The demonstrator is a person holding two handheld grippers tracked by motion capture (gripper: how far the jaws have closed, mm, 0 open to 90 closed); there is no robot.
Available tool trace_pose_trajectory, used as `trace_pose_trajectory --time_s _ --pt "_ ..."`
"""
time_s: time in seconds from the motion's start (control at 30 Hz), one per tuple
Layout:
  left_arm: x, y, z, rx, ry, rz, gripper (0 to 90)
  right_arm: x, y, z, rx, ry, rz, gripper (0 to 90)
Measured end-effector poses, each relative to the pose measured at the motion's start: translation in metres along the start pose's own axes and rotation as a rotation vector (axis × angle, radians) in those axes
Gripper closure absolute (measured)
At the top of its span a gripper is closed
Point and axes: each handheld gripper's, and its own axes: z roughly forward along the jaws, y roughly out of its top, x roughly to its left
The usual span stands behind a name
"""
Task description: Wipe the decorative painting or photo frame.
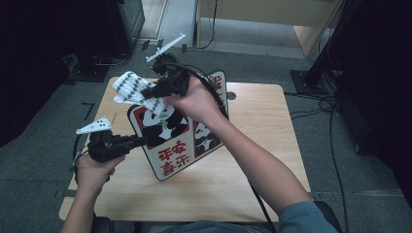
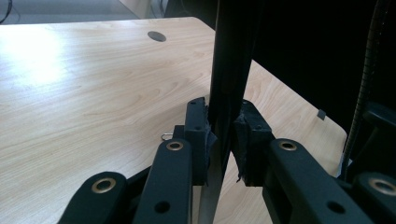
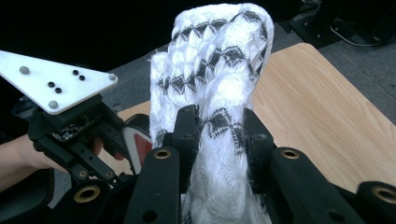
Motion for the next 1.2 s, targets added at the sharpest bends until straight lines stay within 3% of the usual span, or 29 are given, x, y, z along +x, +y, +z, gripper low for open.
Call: trace_pose_trajectory --time_s 0.63,0.97,1.2 --pt "0.0 0.0 0.0 0.002 -0.007 0.002 77.8 -0.022 -0.014 -0.013 -0.041 -0.024 0.05 74.6" --pt "0.0 0.0 0.0 0.003 -0.011 0.002 77.7 -0.027 -0.021 -0.018 -0.075 -0.049 0.041 73.8" --pt "0.0 0.0 0.0 0.005 -0.01 -0.004 77.6 -0.035 -0.027 -0.021 -0.107 -0.041 0.061 73.1"
